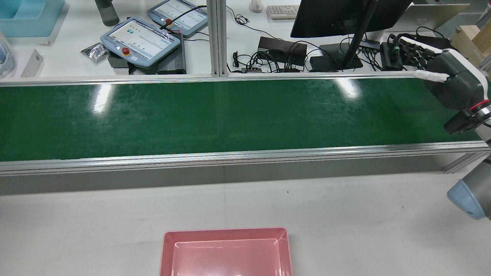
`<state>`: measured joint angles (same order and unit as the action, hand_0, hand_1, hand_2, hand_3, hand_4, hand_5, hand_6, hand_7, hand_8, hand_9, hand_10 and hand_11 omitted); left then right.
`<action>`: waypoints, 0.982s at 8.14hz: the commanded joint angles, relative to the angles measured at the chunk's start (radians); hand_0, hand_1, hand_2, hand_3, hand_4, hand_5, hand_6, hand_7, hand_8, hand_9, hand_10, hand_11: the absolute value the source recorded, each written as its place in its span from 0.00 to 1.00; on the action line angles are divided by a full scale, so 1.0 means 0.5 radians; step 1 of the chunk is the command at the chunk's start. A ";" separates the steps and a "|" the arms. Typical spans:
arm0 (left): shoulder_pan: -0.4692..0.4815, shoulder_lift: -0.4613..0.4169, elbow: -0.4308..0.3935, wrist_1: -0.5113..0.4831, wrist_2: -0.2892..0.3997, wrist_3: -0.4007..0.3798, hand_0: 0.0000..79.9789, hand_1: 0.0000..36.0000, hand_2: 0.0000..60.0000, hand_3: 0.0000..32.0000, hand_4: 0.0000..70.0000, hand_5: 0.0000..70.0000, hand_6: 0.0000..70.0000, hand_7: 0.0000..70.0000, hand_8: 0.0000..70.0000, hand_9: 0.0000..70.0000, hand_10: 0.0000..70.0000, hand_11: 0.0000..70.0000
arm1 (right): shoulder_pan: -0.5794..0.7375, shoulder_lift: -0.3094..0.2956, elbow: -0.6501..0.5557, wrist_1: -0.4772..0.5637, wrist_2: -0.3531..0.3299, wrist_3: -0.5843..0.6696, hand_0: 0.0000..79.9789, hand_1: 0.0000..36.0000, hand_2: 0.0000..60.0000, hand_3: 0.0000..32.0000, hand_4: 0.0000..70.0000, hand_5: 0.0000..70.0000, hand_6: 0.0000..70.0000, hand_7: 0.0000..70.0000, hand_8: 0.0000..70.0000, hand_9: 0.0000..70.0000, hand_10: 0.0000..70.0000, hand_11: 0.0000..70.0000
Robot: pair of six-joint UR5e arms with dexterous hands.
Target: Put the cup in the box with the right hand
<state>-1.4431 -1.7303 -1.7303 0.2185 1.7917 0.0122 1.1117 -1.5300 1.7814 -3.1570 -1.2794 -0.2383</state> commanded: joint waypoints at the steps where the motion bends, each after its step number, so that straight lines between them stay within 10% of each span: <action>1: -0.001 0.000 0.000 -0.001 0.000 0.000 0.00 0.00 0.00 0.00 0.00 0.00 0.00 0.00 0.00 0.00 0.00 0.00 | -0.005 -0.029 -0.001 0.000 0.000 0.007 0.58 0.40 0.14 0.00 0.03 0.05 0.07 0.24 0.02 0.09 0.00 0.00; 8: -0.001 0.000 0.000 -0.001 0.000 0.000 0.00 0.00 0.00 0.00 0.00 0.00 0.00 0.00 0.00 0.00 0.00 0.00 | -0.033 -0.002 -0.028 -0.101 -0.006 0.013 0.58 0.39 0.19 0.00 0.06 0.05 0.07 0.28 0.03 0.10 0.00 0.00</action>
<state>-1.4421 -1.7303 -1.7304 0.2189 1.7917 0.0123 1.0983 -1.5373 1.7727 -3.2063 -1.2823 -0.2317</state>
